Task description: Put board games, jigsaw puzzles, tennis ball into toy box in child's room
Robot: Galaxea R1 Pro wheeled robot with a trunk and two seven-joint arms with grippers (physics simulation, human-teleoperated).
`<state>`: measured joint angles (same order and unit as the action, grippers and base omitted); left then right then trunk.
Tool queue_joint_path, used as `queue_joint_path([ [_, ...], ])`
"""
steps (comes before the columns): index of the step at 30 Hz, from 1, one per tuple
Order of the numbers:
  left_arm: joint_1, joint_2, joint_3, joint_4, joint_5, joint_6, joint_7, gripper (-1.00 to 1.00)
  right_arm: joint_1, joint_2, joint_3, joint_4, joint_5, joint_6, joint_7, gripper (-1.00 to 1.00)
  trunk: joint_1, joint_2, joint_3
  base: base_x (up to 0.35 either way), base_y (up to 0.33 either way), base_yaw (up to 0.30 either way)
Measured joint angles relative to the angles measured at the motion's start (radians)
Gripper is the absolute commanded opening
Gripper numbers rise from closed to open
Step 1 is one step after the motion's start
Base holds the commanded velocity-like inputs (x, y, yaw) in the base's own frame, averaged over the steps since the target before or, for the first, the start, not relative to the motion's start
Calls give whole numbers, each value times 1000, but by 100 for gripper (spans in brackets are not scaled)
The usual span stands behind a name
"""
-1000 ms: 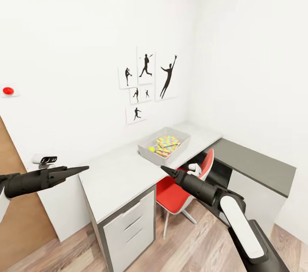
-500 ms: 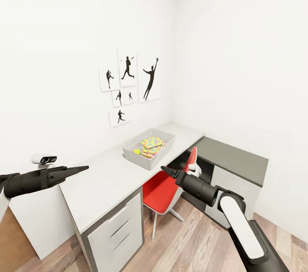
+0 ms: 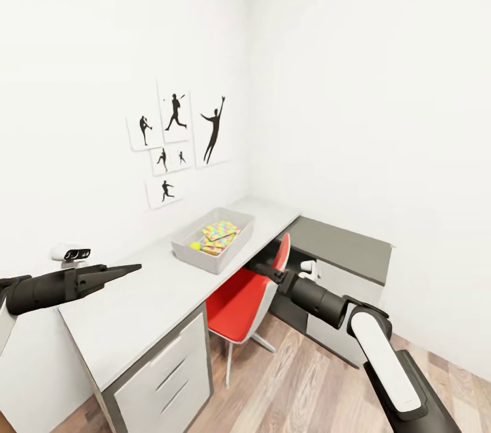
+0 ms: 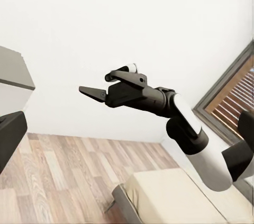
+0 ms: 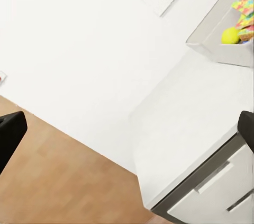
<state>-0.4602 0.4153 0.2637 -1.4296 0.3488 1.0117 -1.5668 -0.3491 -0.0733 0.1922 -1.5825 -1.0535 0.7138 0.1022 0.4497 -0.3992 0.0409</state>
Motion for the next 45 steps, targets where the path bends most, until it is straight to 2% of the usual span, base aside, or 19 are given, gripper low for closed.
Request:
queue_joint_path([
  [45,0,0,0,0,-1,-1,0,100,0,0,-4,8,0,0,0,100,0,0,36,-15,14,-256],
])
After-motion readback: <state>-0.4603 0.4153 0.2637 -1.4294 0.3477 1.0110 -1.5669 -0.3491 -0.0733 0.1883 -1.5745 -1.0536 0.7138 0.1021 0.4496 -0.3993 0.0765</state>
